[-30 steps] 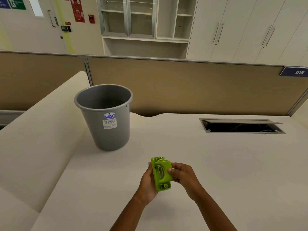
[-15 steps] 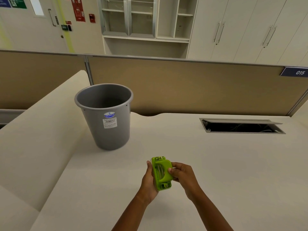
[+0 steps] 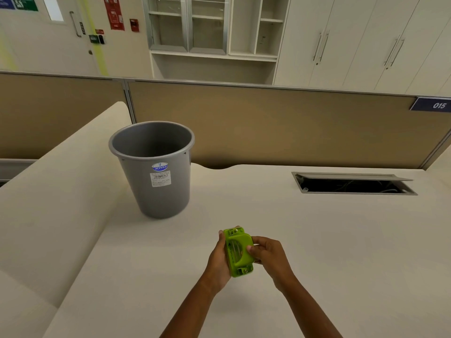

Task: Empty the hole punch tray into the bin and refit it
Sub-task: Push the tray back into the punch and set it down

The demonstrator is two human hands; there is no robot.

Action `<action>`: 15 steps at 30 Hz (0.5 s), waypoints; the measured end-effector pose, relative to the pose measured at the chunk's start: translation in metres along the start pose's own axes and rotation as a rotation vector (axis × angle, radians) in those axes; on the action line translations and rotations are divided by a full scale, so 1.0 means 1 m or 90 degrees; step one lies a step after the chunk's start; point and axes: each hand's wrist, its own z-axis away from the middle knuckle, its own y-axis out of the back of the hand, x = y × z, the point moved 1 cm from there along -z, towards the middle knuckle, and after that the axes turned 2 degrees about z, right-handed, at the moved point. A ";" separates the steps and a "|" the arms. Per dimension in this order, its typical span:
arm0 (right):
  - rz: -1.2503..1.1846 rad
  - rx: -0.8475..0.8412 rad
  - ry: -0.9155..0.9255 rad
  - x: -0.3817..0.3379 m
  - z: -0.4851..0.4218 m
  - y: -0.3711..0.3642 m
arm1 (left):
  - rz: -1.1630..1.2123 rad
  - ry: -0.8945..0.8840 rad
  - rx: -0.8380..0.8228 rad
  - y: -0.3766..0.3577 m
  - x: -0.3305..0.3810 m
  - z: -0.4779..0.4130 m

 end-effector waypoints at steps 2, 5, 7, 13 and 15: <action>0.025 0.009 0.007 0.001 0.000 0.000 | -0.011 -0.015 -0.007 0.000 0.003 0.000; 0.080 0.020 0.023 0.000 0.001 -0.002 | -0.023 -0.033 -0.006 0.001 0.006 0.000; 0.114 0.026 0.029 0.000 0.002 -0.001 | -0.032 -0.046 -0.004 0.003 0.007 0.001; 0.155 0.020 0.036 -0.001 0.004 -0.003 | -0.100 -0.082 0.053 0.004 0.010 0.002; 0.149 0.005 0.031 -0.001 0.004 -0.003 | -0.104 -0.095 0.083 0.003 0.009 0.002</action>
